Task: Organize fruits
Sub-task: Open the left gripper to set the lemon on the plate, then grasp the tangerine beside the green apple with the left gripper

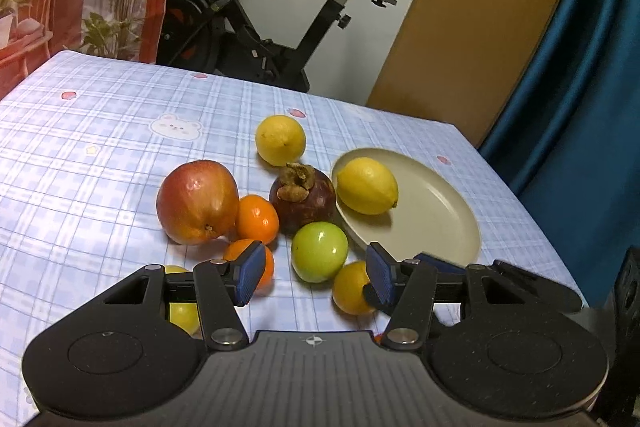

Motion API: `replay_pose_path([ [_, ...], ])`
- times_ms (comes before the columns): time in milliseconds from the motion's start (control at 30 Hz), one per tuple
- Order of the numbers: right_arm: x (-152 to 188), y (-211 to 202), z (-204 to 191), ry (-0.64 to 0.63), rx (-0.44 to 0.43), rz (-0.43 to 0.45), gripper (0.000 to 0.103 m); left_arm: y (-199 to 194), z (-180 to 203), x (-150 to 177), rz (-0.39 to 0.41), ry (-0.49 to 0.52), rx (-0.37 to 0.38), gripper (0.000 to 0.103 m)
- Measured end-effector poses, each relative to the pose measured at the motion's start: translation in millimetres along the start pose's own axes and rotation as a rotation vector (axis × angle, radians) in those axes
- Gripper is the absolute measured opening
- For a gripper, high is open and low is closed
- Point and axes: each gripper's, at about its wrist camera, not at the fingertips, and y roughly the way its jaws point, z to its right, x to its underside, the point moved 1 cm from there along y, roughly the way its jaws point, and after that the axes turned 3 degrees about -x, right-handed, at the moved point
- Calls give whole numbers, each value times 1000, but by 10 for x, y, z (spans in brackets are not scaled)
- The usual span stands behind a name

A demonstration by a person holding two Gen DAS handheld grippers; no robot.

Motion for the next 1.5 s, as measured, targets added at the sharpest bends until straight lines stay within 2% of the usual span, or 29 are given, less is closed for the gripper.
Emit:
replay_pose_path([
  [233, 53, 119, 50, 6, -49, -20, 56, 70, -28, 64, -27, -19, 3, 59],
  [367, 82, 188, 65, 9, -68, -37, 56, 136, -59, 42, -41, -46, -11, 68],
  [433, 111, 205, 67, 8, -73, -41, 56, 150, -42, 48, -47, -42, 2, 68],
  [600, 135, 179, 99, 12, -68, -24, 56, 147, 73, 74, -43, 9, 7, 66],
  [700, 137, 165, 126, 16, -61, -11, 56, 135, 186, 113, -16, 95, -50, 64],
  [767, 138, 166, 136, 19, -69, -9, 54, 132, 251, 130, -12, 137, -47, 56],
  [800, 139, 164, 141, 16, -72, -9, 54, 139, 272, 135, -19, 145, -34, 55],
  [967, 135, 172, 85, -12, -83, -11, 51, 187, 287, 155, -65, 129, 43, 49],
  [1167, 137, 206, 127, 9, -95, -27, 48, 262, 295, 207, -110, 97, 83, 49],
  [1500, 149, 238, 131, 20, -102, -50, 47, 448, 317, 224, -162, 87, 69, 49],
])
